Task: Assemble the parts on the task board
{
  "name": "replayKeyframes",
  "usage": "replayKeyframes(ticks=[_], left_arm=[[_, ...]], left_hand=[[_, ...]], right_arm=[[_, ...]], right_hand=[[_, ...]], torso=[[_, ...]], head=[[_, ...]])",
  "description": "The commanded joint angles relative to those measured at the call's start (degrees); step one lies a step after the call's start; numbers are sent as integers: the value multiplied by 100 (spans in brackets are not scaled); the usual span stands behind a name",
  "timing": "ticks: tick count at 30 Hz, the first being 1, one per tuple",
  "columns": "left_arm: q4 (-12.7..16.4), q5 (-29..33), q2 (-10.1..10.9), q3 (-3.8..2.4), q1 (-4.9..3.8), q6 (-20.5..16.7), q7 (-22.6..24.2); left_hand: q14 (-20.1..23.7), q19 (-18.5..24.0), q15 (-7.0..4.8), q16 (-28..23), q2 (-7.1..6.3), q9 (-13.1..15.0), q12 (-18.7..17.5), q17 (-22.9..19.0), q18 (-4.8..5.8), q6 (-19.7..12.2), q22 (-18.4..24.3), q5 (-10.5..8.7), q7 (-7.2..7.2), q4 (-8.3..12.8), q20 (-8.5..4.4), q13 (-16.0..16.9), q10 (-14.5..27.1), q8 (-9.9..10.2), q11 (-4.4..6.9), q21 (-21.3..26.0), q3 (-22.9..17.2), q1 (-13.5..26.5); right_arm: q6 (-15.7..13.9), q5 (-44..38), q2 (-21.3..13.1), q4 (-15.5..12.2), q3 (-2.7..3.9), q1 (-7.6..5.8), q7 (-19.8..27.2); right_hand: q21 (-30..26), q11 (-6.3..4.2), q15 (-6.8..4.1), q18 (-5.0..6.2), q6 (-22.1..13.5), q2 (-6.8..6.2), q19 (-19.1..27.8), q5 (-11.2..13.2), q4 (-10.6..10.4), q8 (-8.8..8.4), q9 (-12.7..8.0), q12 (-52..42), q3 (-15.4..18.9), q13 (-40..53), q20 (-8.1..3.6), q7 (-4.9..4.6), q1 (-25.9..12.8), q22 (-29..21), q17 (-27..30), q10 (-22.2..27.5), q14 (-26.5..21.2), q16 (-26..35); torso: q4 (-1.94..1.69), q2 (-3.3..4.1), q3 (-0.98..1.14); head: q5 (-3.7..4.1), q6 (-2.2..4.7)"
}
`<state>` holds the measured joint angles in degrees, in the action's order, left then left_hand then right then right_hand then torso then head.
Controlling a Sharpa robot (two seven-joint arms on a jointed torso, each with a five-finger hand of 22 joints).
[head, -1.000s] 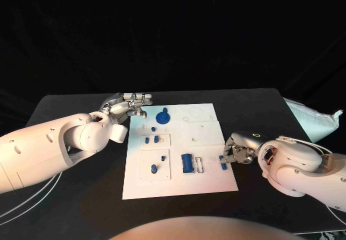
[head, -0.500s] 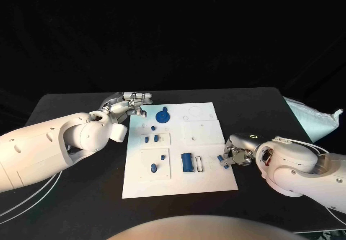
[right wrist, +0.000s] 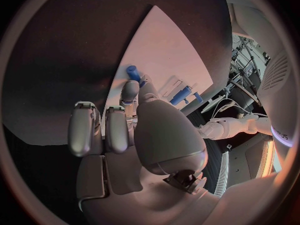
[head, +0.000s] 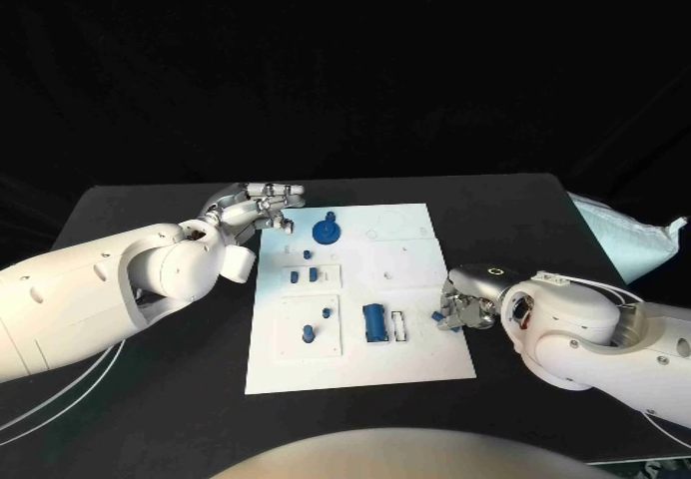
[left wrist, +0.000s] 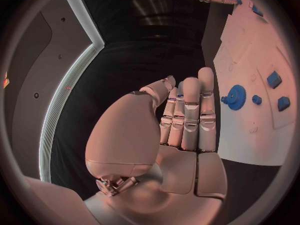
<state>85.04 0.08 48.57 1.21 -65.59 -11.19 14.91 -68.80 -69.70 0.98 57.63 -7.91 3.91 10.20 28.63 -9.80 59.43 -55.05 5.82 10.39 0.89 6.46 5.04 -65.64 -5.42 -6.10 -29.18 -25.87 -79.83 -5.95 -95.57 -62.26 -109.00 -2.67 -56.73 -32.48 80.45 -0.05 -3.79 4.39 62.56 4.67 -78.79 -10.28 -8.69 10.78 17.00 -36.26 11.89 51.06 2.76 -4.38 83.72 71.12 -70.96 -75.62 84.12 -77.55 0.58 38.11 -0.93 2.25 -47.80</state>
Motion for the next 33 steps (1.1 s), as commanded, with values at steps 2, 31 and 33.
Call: replayKeyframes(ticks=[2,31,33], left_arm=[[10,23,3,-3,0,107,16],[23,23,10,-3,0,119,-3],[23,23,8,-2,0,118,-4]], left_hand=[[41,-30,9,4,53,-5,4,-7,-63,-11,6,22,16,-12,19,-3,50,-17,-1,24,26,25],[41,-30,9,4,53,-5,4,-7,-63,-11,6,22,16,-12,19,-3,50,-17,-1,24,26,25],[41,-30,9,4,53,-5,4,-7,-63,-11,6,22,16,-12,19,-3,50,-17,-1,24,26,25]], right_arm=[[870,-527,62,72,-58,80,-84],[-322,455,151,-87,-55,98,-112],[-577,731,135,-135,-52,87,-26]], right_hand=[[-26,-35,-35,-14,58,13,4,56,40,-16,-55,48,-75,-13,-45,14,138,5,-11,-1,254,28],[123,-72,-68,-72,197,-118,-177,-1191,-498,-176,-168,-198,-1096,167,-78,59,-274,284,-277,-223,310,-141],[128,-78,-67,-73,216,-189,-180,-1243,-539,-180,-170,-207,-1233,181,-85,60,-282,293,-289,-226,310,-147]], torso=[[2,-3,-6],[-9,-11,-5],[-12,-8,-9]], head=[[-1,-14],[16,-33],[9,-33]])
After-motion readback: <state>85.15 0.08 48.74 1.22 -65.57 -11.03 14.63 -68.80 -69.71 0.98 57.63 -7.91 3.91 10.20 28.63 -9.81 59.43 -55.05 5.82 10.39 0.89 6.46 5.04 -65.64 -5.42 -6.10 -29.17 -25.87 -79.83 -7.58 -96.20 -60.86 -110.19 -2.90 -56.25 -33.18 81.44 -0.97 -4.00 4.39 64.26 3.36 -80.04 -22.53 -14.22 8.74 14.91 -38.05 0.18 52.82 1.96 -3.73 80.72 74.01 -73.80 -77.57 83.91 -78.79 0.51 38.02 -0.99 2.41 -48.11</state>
